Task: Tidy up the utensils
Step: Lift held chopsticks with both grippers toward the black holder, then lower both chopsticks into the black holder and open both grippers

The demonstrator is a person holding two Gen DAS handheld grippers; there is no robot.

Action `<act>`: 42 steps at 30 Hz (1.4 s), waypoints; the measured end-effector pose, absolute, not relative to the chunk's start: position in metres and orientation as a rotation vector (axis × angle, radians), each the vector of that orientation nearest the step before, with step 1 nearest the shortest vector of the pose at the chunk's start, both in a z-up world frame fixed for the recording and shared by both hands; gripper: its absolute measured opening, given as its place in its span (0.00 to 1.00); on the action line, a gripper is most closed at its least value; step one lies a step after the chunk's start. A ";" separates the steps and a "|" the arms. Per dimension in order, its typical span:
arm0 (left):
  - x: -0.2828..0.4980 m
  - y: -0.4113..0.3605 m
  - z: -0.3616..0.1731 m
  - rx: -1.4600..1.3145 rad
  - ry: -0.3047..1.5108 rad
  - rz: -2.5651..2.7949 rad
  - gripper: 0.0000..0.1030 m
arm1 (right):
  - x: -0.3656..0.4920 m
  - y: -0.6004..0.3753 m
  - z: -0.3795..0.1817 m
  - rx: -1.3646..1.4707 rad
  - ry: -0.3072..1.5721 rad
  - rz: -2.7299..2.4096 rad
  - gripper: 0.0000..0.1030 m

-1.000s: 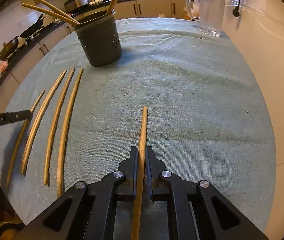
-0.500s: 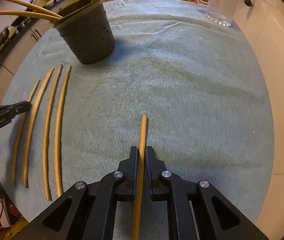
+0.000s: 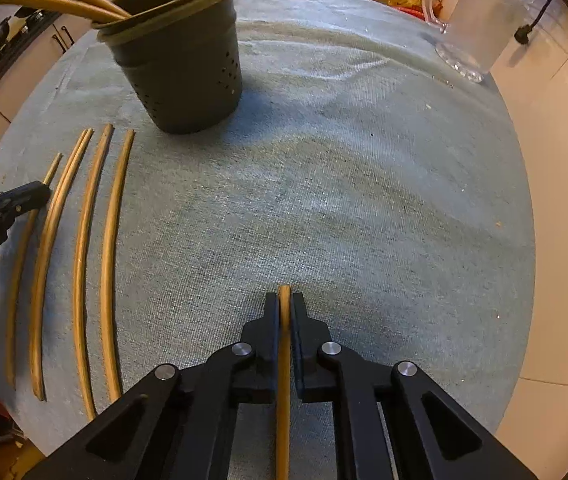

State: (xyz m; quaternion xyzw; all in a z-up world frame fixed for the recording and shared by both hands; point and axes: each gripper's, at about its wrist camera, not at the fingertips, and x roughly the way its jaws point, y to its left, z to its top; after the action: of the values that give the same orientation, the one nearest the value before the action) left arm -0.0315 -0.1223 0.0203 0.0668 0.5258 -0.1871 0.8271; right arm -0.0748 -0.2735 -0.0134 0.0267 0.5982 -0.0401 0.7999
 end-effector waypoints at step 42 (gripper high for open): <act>-0.191 -0.096 0.251 -0.044 0.418 -0.594 0.06 | -0.203 -0.288 0.178 0.226 0.422 -0.043 0.06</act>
State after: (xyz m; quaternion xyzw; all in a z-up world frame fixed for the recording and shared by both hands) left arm -0.1905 -0.0956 0.2509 -0.0216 0.2045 -0.2906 0.9345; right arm -0.2031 -0.2876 0.1784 0.1121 0.2089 -0.0213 0.9713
